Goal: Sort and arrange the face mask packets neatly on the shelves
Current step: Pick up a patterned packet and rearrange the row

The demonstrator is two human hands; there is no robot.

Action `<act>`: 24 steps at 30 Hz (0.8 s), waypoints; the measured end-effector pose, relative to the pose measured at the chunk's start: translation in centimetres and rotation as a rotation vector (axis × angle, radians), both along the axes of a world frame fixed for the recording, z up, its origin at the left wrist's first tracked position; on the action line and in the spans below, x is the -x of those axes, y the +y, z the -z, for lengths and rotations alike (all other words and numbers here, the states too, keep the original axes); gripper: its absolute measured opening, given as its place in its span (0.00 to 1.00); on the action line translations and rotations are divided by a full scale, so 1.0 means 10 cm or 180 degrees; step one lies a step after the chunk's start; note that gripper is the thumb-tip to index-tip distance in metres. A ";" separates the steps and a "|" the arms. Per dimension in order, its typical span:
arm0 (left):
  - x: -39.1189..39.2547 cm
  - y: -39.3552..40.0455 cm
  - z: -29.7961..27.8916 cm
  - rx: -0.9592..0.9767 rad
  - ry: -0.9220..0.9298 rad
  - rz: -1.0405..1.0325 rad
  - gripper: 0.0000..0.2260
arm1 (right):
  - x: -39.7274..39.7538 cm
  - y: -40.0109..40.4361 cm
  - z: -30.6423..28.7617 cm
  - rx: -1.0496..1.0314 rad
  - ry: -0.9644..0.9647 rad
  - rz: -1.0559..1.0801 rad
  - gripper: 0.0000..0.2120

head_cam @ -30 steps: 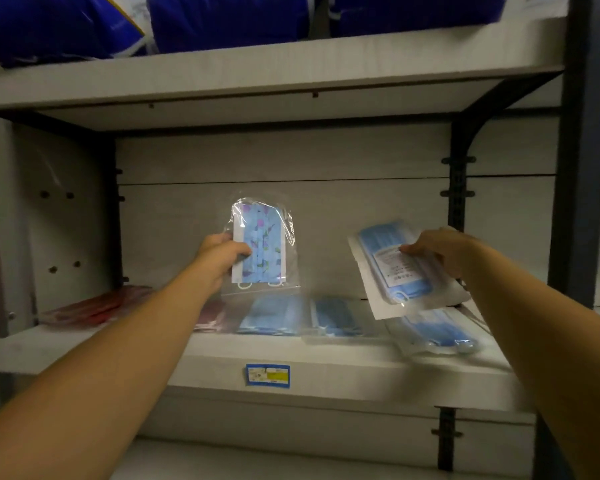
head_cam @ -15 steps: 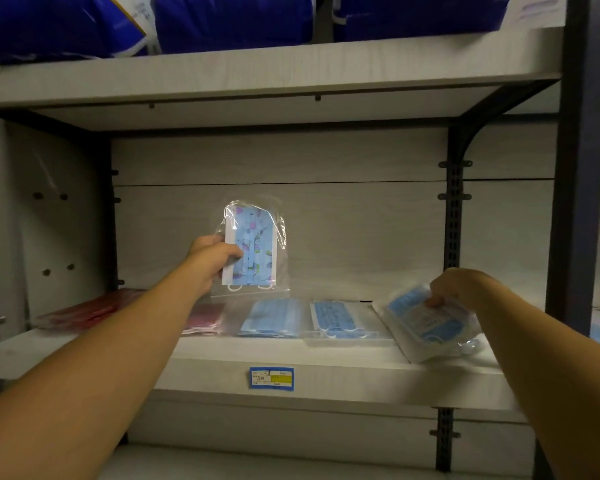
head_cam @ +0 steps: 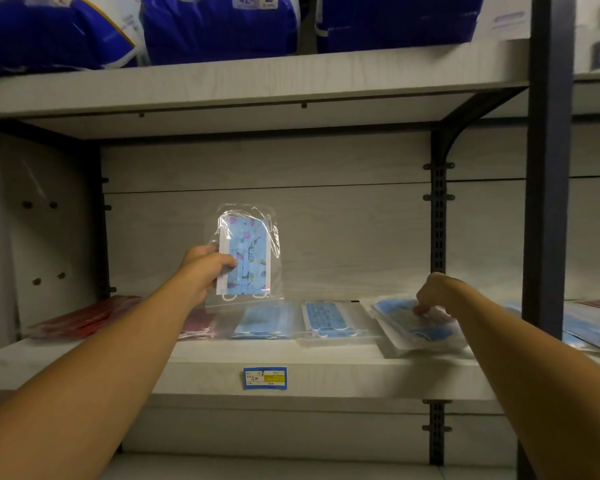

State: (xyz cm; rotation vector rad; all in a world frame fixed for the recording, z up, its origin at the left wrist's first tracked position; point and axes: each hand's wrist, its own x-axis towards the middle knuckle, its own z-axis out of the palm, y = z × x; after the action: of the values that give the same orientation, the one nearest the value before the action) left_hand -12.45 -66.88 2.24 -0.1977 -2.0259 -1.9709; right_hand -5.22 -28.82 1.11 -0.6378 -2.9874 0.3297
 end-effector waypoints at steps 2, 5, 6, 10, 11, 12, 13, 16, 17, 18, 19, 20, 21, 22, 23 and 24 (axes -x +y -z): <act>0.00 -0.02 0.01 -0.0017 -0.0003 -0.0016 0.11 | 0.10 0.05 0.03 -0.0289 -0.0108 -0.0090 0.22; 0.00 -0.06 0.02 -0.0101 -0.0007 -0.0019 0.11 | 0.28 0.15 0.06 -0.0316 0.0110 -0.0048 0.12; 0.00 -0.09 0.01 -0.0120 -0.0009 -0.0021 0.11 | 0.27 0.12 0.05 -0.0221 0.0176 0.0048 0.08; 0.00 -0.25 -0.02 -0.0190 0.0003 -0.0089 0.12 | 0.26 -0.11 -0.03 -0.0104 0.0766 0.0040 0.04; 0.00 -0.30 -0.02 -0.0210 0.0000 -0.0122 0.12 | 0.27 -0.15 -0.04 -0.0075 0.0832 -0.0046 0.05; -0.01 -0.35 -0.01 -0.0221 -0.0007 -0.0151 0.12 | 0.31 -0.21 -0.05 -0.0098 0.0858 -0.0142 0.06; -0.01 -0.40 0.02 -0.0228 -0.0020 -0.0184 0.12 | 0.36 -0.27 -0.05 -0.0096 0.0904 -0.0298 0.10; -0.04 -0.59 0.10 -0.0207 -0.0081 -0.0282 0.12 | 0.48 -0.53 -0.05 -0.0173 0.0926 -0.0740 0.18; -0.07 -0.66 0.12 -0.0208 -0.0084 -0.0313 0.13 | 0.52 -0.64 -0.04 -0.0221 0.0937 -0.0841 0.19; -0.09 -0.75 0.14 -0.0214 -0.0081 -0.0346 0.13 | 0.56 -0.77 -0.04 -0.0271 0.0958 -0.0942 0.20; -0.11 -0.84 0.14 -0.0233 -0.0067 -0.0386 0.13 | 0.60 -0.90 -0.04 -0.0320 0.0979 -0.1070 0.21; -0.13 -0.94 0.14 -0.0255 -0.0052 -0.0436 0.13 | 0.65 -1.03 -0.05 -0.0357 0.1005 -0.1189 0.21; -0.17 -1.05 0.12 -0.0276 -0.0033 -0.0484 0.12 | 0.70 -1.16 -0.05 -0.0364 0.1031 -0.1298 0.22; -0.21 -1.17 0.11 -0.0294 -0.0014 -0.0546 0.12 | 0.73 -1.30 -0.06 -0.0340 0.1046 -0.1391 0.22; -0.23 -1.29 0.09 -0.0319 0.0009 -0.0625 0.12 | 0.76 -1.45 -0.07 -0.0314 0.1062 -0.1487 0.23; -0.25 -1.41 0.07 -0.0344 0.0028 -0.0688 0.11 | 0.80 -1.59 -0.07 -0.0298 0.1073 -0.1574 0.23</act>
State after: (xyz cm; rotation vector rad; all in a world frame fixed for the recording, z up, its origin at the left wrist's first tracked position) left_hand -9.91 -80.97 1.56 0.0357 -1.8430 -1.9324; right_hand -13.18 -44.70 1.83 0.1640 -2.7647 0.2840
